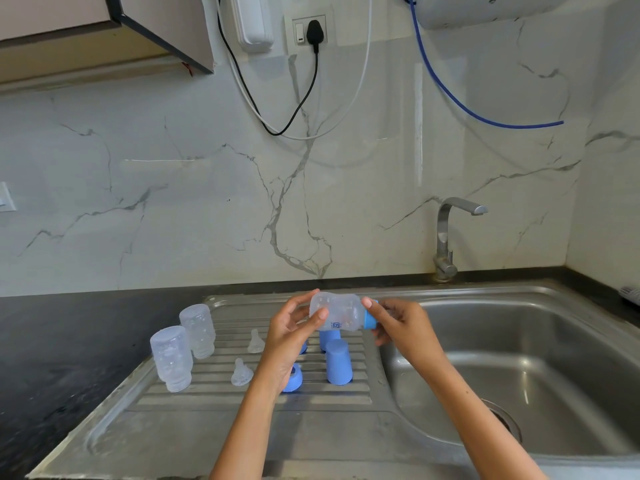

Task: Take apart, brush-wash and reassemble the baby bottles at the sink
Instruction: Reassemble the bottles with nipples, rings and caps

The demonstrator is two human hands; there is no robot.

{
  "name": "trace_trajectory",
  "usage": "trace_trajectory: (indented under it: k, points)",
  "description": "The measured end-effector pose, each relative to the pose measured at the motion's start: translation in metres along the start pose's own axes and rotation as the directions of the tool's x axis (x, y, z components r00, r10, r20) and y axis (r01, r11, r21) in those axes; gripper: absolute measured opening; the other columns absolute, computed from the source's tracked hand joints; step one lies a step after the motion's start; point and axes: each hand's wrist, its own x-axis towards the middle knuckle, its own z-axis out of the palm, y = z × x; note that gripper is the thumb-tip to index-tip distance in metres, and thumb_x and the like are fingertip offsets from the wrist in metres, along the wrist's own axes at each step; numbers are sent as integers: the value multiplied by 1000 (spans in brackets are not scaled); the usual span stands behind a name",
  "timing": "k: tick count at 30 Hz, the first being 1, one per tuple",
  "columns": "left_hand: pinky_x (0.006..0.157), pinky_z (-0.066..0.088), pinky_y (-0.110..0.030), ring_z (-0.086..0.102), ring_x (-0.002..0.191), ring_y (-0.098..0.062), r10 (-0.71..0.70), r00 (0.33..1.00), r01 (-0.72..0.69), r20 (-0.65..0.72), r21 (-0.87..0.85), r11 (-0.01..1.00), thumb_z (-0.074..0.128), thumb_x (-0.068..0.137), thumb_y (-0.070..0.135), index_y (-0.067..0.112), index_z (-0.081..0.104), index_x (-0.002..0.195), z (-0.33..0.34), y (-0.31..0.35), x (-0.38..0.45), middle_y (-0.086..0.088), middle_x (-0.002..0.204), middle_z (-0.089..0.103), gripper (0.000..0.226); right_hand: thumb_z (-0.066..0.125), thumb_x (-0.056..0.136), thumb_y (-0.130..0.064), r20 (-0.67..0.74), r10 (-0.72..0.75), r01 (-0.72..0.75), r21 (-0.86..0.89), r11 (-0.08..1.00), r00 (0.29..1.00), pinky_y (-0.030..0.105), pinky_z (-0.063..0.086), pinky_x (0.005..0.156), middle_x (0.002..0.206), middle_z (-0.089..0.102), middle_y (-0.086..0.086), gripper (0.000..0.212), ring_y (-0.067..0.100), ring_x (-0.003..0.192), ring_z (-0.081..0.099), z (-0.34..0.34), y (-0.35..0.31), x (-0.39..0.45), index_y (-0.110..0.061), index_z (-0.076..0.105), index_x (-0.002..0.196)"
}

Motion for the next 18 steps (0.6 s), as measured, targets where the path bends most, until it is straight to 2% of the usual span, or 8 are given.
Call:
trace_trajectory:
  k: [3, 5, 7, 9, 12, 15, 18]
  points:
    - [60, 45, -9, 65, 82, 1, -7, 999, 7, -31, -1, 1000, 67, 85, 14, 16, 62, 118, 2, 1, 1, 2, 101, 72, 34, 64, 76, -46, 3, -40, 39, 36, 999, 999, 25, 59, 64, 106, 66, 5, 55, 12, 74, 67, 2, -1, 0, -12, 66, 120]
    - [59, 45, -9, 65, 80, 2, -15, 999, 15, -47, -9, 1000, 67, 85, 18, 18, 63, 117, 0, 1, 1, 7, 95, 73, 33, 70, 75, -39, 47, -101, 101, 20, 995, 994, 24, 57, 74, 115, 64, -1, 53, 10, 90, 66, -2, -1, -1, -18, 64, 124]
    - [60, 46, -10, 66, 84, -2, -31, 999, 31, -44, -18, 999, 68, 81, 25, 20, 64, 117, -2, 1, 2, 7, 96, 73, 37, 78, 75, -22, 79, -149, 146, 38, 989, 986, 19, 53, 78, 115, 65, -6, 46, 3, 95, 62, -8, -2, -3, -20, 67, 119]
    - [60, 46, -11, 65, 86, -6, -43, 999, 42, -33, -36, 998, 69, 77, 25, 20, 64, 116, -2, 2, 2, 5, 98, 73, 40, 81, 70, -4, 83, -147, 132, 157, 979, 986, 17, 52, 78, 112, 66, -3, 44, 2, 98, 63, -12, -2, -3, -16, 70, 111]
    - [59, 45, -11, 65, 82, -4, -41, 999, 39, -27, -40, 998, 69, 80, 17, 20, 65, 115, -2, 2, 1, 4, 97, 73, 35, 82, 65, 7, 77, -138, 113, 262, 958, 987, 18, 53, 76, 105, 71, -2, 43, 6, 97, 66, -17, -3, -2, -9, 71, 104]
    - [60, 46, -11, 66, 82, -2, -43, 999, 42, -23, -41, 998, 67, 83, 15, 20, 65, 113, -2, 2, 1, 6, 96, 73, 30, 83, 67, 0, 71, -139, 124, 182, 975, 988, 18, 54, 71, 95, 74, -4, 37, 6, 87, 69, -16, -2, -2, -11, 72, 100]
    - [66, 48, -16, 67, 90, -8, -47, 999, 46, -20, -39, 998, 71, 77, 20, 18, 64, 114, 2, 3, -1, 1, 100, 73, 37, 78, 75, -24, -9, -62, 63, 151, 987, 998, 21, 55, 57, 79, 72, 3, 23, 12, 62, 67, -9, -5, -3, -10, 72, 92]
